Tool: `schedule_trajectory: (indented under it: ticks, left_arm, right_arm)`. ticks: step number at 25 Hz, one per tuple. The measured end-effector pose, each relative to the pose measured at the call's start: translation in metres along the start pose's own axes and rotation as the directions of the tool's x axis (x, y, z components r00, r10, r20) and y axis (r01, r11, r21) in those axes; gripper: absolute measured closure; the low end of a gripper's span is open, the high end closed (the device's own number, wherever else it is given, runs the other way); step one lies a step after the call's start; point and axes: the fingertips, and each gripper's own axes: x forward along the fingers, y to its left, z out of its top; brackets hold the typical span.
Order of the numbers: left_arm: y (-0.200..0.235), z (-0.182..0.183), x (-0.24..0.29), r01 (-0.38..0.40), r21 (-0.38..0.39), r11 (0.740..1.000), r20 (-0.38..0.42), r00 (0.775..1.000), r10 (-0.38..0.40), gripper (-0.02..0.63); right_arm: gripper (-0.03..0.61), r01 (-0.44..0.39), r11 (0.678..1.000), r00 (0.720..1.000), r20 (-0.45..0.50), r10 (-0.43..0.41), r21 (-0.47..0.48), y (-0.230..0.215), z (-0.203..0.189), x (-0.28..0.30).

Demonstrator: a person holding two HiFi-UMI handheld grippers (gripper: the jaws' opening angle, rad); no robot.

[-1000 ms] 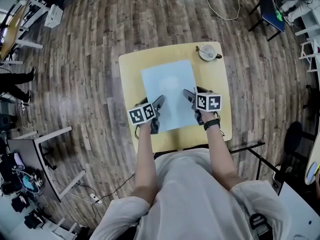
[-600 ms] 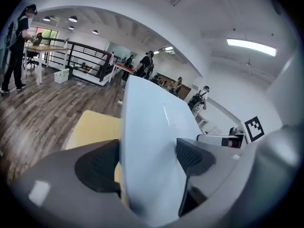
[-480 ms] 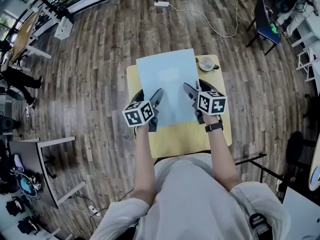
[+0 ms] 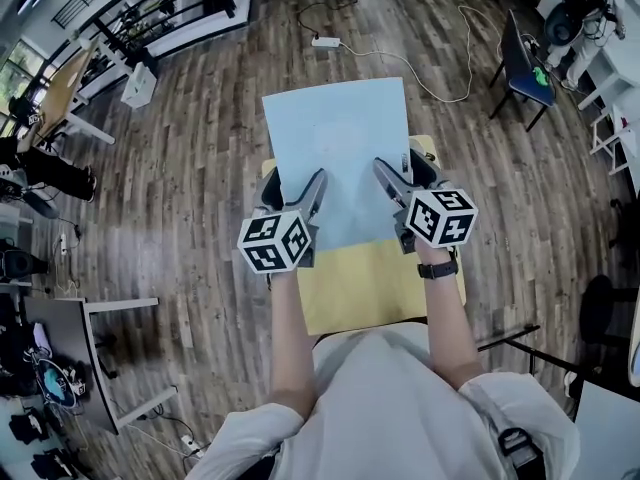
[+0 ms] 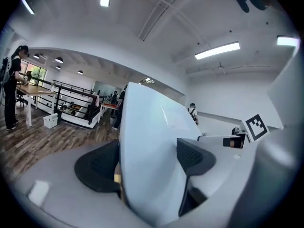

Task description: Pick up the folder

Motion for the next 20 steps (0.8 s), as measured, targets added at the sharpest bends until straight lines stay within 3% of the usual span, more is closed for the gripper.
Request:
schedule_trajectory:
  ticks: [10,20]
  left_arm:
    - [-0.027,0.067,-0.027,0.019,0.071,0.997,0.142,0.989,-0.029,0.247]
    - [-0.045,0.122,-0.055,0.016,0.143,0.99,0.272,0.961,-0.055,0.247]
  right_arm:
    - [0.268,-0.014,0.996,0.99,0.14,0.026,-0.085,0.03,0.068,-0.027]
    - [0.27,-0.015,0.987,0.963,0.262,0.057,-0.161,0.06,0.119,-0.051]
